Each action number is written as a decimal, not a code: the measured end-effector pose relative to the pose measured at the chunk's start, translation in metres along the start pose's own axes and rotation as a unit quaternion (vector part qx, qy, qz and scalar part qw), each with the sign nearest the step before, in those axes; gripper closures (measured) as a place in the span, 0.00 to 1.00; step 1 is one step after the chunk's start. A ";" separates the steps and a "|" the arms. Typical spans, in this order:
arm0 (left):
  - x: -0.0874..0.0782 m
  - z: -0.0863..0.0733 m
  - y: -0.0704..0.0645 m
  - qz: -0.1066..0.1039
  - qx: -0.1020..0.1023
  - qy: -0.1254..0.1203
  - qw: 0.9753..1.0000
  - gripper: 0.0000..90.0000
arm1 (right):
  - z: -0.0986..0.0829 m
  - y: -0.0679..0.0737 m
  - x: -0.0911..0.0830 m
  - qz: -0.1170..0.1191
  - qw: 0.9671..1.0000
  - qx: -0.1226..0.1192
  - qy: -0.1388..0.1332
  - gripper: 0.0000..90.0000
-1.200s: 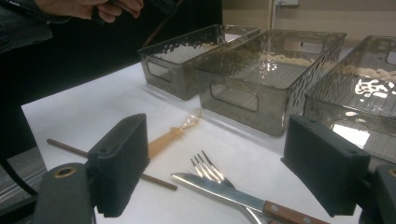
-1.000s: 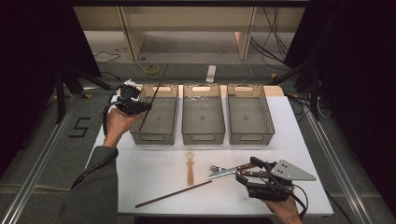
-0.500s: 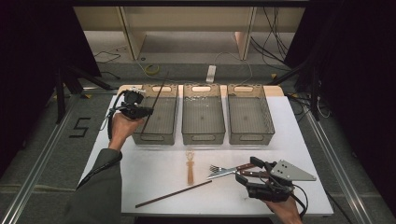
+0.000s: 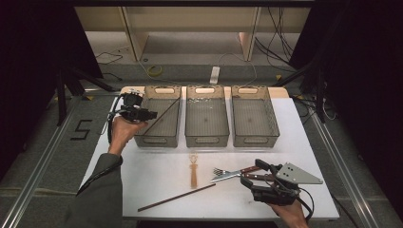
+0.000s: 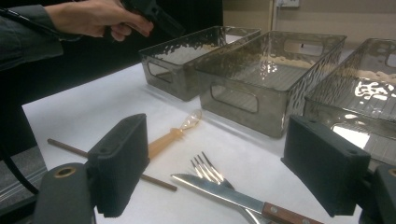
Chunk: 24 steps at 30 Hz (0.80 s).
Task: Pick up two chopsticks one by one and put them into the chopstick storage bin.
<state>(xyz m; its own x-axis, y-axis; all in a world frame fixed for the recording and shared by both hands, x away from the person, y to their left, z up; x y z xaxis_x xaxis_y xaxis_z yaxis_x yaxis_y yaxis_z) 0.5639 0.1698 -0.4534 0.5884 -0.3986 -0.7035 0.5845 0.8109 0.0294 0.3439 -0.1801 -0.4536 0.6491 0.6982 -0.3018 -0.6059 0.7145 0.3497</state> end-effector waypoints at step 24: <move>-0.055 -0.015 -0.094 -0.088 0.097 -0.046 0.990 0.17 | -0.001 0.001 0.000 0.003 1.000 0.000 0.001 0.25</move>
<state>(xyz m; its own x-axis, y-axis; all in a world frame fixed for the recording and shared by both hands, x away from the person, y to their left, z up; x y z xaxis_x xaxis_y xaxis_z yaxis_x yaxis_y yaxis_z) 0.4680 0.1218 -0.4278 0.5104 -0.5714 -0.6426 0.7743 0.6304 0.0544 0.3429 -0.1791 -0.4539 0.6447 0.7027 -0.3008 -0.6097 0.7101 0.3521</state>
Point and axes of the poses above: each handheld gripper's, and its own axes: x roughly forward along the jaws, z roughly out of its top, y roughly to its left, the point moved 9 cm from there along x, roughly forward along the jaws, and after that the axes turned 15 degrees about x, right-handed, at the moved point
